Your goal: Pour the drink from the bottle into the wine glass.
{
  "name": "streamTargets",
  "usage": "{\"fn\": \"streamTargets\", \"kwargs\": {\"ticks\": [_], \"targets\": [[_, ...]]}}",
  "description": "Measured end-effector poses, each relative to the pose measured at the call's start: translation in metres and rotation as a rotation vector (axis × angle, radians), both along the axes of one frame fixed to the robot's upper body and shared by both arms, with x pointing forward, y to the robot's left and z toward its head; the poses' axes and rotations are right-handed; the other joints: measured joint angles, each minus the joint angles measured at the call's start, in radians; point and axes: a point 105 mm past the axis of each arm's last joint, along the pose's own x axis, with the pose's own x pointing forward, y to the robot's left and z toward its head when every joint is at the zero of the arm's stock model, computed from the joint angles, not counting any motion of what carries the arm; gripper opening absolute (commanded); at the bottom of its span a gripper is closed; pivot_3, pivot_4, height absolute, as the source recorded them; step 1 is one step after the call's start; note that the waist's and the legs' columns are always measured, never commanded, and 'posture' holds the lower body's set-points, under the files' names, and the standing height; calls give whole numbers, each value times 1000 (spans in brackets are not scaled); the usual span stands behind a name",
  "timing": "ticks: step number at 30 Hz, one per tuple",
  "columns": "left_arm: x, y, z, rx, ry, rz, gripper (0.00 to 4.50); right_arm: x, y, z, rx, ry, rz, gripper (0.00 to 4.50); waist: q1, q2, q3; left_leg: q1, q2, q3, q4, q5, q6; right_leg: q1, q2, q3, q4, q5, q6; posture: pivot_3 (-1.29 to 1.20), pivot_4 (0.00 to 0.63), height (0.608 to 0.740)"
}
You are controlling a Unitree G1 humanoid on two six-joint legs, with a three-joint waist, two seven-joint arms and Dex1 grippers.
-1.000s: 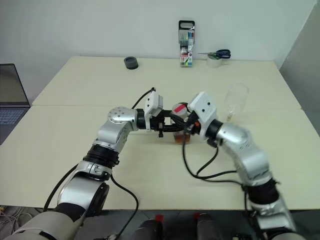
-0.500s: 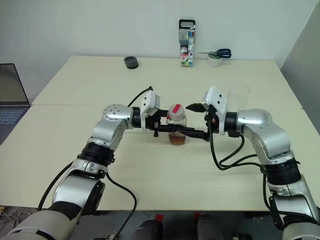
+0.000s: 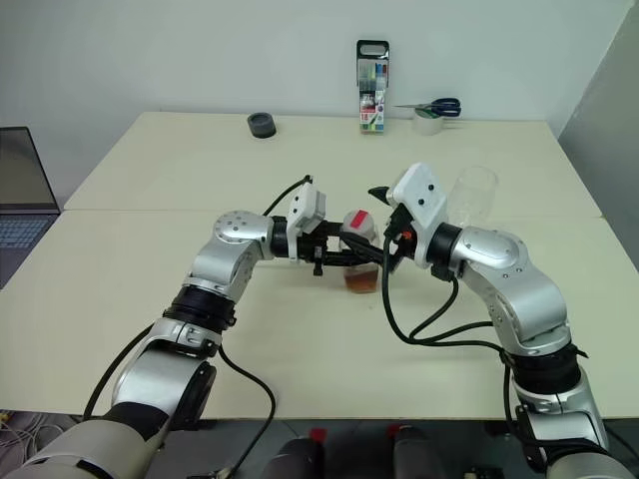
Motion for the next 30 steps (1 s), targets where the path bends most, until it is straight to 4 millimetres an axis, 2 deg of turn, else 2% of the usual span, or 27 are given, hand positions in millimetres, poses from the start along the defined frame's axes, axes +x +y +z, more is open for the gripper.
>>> {"fn": "streamTargets", "kwargs": {"ticks": [9, 20, 30], "targets": [[0, 0, -1, 1, 3, 1, 1850, 1, -4, -2, -11, -13, -28, 4500, 0, 0, 0, 0, 0, 0, 0, 0, 0, 0, 0, 0, 0, 0, 0, 0, 150, 740], [0, 0, -1, 3, 4, -1, 1850, -8, -17, -3, -17, 24, -25, 4500, 0, 0, 0, 0, 0, 0, 0, -1, 1, 0, 0, 0, 0, 0, 0, 0, 150, 740], [0, 0, -2, 3, 7, -2, 1849, -29, -12, 1, -20, 68, 80, 4500, 0, 0, 0, -1, 0, 0, 0, -2, 3, 0, 0, 0, 0, 0, 0, 0, 150, 740]]}}
